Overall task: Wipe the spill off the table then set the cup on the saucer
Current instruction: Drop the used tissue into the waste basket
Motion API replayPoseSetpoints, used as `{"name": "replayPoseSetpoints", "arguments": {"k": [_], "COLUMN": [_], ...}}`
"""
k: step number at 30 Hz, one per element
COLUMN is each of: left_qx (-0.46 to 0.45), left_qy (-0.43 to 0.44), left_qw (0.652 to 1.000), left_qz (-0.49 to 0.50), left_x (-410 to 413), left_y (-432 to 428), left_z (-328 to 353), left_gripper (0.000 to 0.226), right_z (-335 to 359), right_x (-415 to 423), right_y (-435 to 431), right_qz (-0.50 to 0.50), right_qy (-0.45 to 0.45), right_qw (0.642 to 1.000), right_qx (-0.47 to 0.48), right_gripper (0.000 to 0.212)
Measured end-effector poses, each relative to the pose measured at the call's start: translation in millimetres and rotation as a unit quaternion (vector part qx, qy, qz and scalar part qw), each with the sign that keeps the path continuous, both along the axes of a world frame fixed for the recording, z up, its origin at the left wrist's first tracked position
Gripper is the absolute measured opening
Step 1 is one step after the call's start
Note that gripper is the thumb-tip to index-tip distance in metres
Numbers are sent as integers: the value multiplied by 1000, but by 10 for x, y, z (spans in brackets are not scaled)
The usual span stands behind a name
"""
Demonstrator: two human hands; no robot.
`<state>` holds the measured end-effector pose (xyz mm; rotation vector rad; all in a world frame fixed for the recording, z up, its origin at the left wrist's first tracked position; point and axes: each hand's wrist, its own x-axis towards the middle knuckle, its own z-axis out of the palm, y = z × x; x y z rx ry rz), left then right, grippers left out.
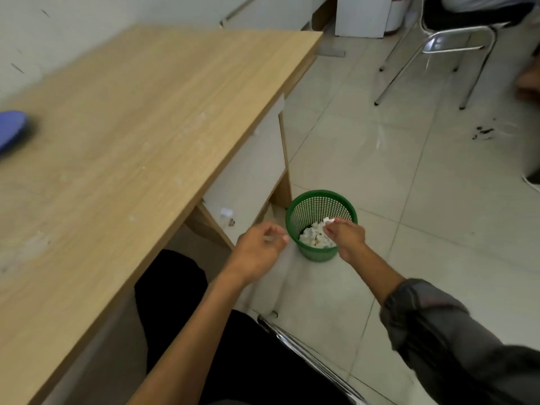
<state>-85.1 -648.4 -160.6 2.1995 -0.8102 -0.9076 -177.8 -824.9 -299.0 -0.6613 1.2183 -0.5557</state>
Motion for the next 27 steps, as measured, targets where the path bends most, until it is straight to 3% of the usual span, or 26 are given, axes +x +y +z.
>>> {"name": "replayPoseSetpoints", "arguments": {"k": [3, 6, 8, 11, 14, 21, 27], "left_qx": [20, 29, 35, 56, 43, -79, -170], "left_qy": [-6, -11, -18, -20, -39, -110, -156], "left_qw": [1000, 1000, 999, 997, 996, 991, 972], "left_qz": [4, -2, -12, -39, -64, -22, 37], "left_x": [73, 108, 133, 174, 225, 430, 693], "left_y": [13, -19, -51, -112, -229, -424, -170], "left_z": [-61, -88, -87, 24, 298, 1228, 1919], "left_gripper": [15, 15, 15, 20, 22, 14, 20], "right_z": [-227, -385, -392, -242, 150, 1616, 2621], "right_x": [245, 424, 485, 584, 671, 809, 1053], "right_y": [-186, -325, -379, -413, -387, -265, 62], "right_qz": [-54, -39, 16, 116, 165, 115, 106], "right_qy": [13, 50, 103, 161, 134, 40, -43], "right_qw": [997, 995, 993, 979, 962, 872, 810], "right_qx": [49, 77, 55, -45, -173, -475, -575], "right_gripper": [11, 21, 5, 18, 38, 25, 21]}}
